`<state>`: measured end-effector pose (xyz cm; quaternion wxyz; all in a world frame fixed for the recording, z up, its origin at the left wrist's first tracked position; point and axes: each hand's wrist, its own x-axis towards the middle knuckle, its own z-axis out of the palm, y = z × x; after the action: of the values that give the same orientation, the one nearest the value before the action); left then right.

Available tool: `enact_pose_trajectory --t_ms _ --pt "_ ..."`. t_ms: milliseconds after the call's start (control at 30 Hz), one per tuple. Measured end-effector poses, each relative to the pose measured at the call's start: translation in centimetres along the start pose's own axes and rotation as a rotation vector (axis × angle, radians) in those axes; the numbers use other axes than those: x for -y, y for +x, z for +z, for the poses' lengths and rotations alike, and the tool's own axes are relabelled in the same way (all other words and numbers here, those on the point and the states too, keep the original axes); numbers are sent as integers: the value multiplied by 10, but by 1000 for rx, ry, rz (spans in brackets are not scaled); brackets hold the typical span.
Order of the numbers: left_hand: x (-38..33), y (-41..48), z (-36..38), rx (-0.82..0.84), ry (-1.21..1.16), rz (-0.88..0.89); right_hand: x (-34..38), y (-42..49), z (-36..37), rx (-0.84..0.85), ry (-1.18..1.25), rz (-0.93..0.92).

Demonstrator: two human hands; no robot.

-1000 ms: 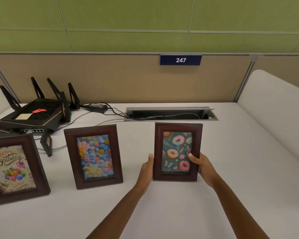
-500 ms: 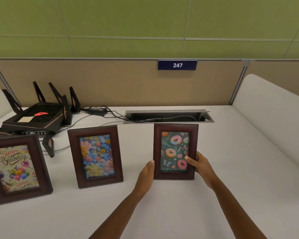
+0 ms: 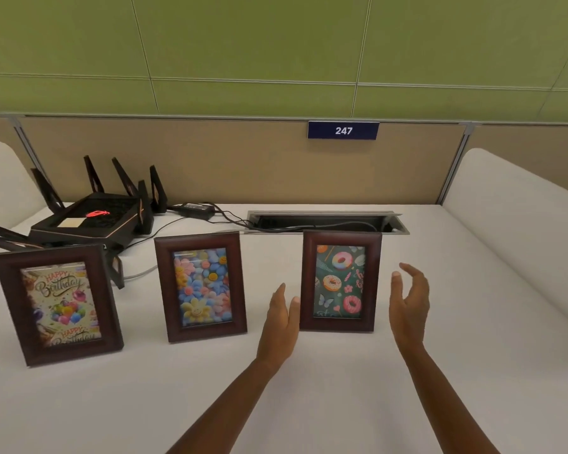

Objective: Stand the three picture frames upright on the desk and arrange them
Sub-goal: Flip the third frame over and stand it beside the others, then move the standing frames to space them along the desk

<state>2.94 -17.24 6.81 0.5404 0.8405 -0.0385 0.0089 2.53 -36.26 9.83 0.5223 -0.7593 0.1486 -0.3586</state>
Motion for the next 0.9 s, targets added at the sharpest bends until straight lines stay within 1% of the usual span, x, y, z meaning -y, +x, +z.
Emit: enact_pose_trajectory --t_ms 67,200,333,433,500,567,633,800,900 --pt "-3 -3 -6 -21 19 60 11 -4 6 -33 4 -46" --pt "-8 -9 -27 -68 93 205 32 -14 24 -9 7 -150" --pt "-6 -10 -53 -134 200 360 55 -26 43 25 95 -282" --pt "-3 -12 -75 -202 270 432 76 -37 62 23 96 -372" --pt "0 -13 -92 -281 320 462 89 -47 78 49 97 -408" --pt "3 -14 -109 -342 345 486 97 -58 94 101 101 -424" --pt "8 -15 -128 -367 330 495 105 -71 109 148 114 -421" --pt "24 -15 -176 -458 360 413 135 -105 145 236 190 -377" --pt "36 -15 -205 -536 441 380 154 -124 166 338 251 -336"
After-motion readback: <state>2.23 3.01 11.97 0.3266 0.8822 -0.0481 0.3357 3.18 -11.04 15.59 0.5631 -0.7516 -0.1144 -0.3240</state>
